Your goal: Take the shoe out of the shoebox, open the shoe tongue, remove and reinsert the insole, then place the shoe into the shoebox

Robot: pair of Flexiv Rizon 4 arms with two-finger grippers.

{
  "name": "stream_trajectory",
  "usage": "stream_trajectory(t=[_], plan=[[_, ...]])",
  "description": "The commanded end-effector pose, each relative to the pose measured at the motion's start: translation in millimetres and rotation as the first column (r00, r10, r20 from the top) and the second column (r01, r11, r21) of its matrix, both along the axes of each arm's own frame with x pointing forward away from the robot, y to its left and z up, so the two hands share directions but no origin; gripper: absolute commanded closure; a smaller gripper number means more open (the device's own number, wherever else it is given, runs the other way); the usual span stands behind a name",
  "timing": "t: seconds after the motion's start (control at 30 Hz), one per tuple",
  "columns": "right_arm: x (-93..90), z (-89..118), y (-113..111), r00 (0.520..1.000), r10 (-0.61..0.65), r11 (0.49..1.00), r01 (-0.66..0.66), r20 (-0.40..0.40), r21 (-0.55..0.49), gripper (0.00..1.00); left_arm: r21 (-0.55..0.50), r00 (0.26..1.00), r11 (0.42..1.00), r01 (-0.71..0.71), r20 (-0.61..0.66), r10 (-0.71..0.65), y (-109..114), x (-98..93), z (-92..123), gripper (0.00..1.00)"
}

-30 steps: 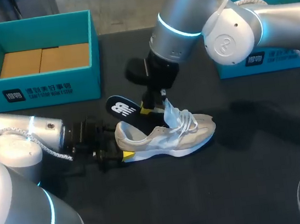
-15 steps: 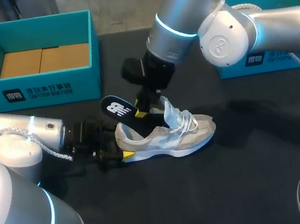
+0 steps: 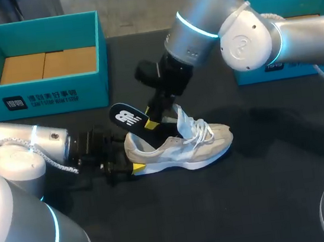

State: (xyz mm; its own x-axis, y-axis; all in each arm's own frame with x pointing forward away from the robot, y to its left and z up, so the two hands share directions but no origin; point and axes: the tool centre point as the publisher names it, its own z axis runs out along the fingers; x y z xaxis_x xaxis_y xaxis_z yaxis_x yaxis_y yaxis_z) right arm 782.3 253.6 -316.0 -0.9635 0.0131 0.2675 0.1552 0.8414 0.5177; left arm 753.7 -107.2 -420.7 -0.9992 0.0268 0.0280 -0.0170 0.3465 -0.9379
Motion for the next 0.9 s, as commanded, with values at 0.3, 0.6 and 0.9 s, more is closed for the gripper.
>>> stream_trajectory(t=[0.3,0.6,0.9], plan=[[2.5,-27,3,0.995,-0.063,0.987,0.074,-0.075,0.144,0.58,0.0,1.0,1.0,-0.002,0.001,0.002,0,-1.3,-3,1.0],[-1.1,-32,13,0.993,-0.056,0.976,0.077,-0.105,0.203,0.59,0.0,1.0,1.0,-0.002,0.001,0.002,0,-1.3,-3,1.0],[-1.4,-17,12,0.995,-0.059,0.979,0.074,-0.081,0.191,0.63,0.0,1.0,1.0,-0.002,0.001,0.002,0,-1.3,-3,1.0]])
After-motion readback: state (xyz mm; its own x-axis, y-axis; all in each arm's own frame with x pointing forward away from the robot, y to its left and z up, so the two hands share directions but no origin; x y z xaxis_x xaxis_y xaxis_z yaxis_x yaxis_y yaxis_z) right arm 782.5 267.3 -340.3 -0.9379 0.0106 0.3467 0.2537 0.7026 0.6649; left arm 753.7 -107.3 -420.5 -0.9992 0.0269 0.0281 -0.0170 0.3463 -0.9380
